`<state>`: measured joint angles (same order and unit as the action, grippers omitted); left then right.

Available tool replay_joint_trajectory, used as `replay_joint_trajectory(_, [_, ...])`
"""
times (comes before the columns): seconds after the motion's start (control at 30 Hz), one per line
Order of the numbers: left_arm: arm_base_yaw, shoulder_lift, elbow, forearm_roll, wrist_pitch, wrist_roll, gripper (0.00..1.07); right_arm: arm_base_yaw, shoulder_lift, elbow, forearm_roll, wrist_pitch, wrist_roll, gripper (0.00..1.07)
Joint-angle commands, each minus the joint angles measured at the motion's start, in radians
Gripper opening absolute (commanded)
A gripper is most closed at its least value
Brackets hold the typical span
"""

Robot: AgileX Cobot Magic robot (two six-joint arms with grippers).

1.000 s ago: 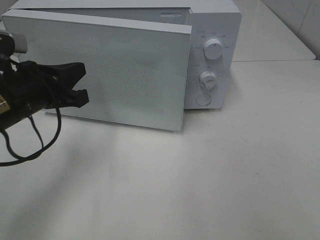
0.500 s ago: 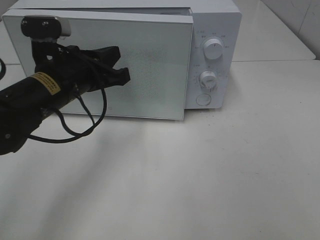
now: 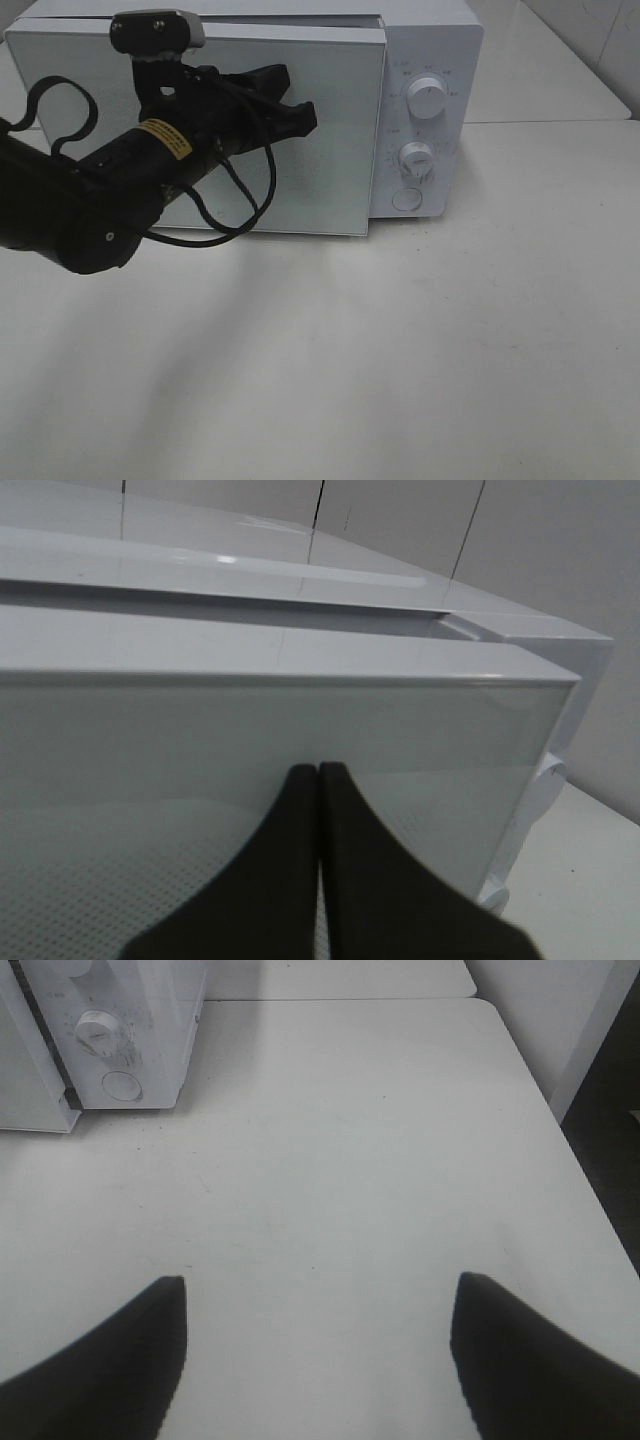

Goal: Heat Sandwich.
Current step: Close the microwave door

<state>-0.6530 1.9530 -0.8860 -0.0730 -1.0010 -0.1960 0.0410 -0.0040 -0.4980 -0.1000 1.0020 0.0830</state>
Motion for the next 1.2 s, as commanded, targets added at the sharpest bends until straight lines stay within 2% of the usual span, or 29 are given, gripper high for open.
replay_joint_trajectory(0.03, [-0.009,0.027,-0.052,-0.011,0.015,0.0,0.0,-0.007,-0.028,0.001,-0.001,-0.007,-0.007,0.71])
replay_joint_trajectory(0.5, [0.003,0.119,-0.211,-0.059,0.084,-0.003,0.0,-0.007,-0.028,0.001,-0.001,-0.007,-0.007,0.71])
replay_joint_trajectory(0.83, [0.014,0.119,-0.231,-0.062,0.124,0.005,0.0,-0.007,-0.028,0.001,-0.001,-0.007,-0.007,0.71])
replay_joint_trajectory(0.97, [0.028,0.119,-0.235,-0.082,0.123,0.05,0.0,-0.007,-0.028,0.001,-0.001,-0.007,-0.007,0.71])
replay_joint_trajectory(1.2, [0.045,0.121,-0.236,-0.079,0.123,0.044,0.0,-0.007,-0.028,0.001,-0.001,-0.007,-0.007,0.71])
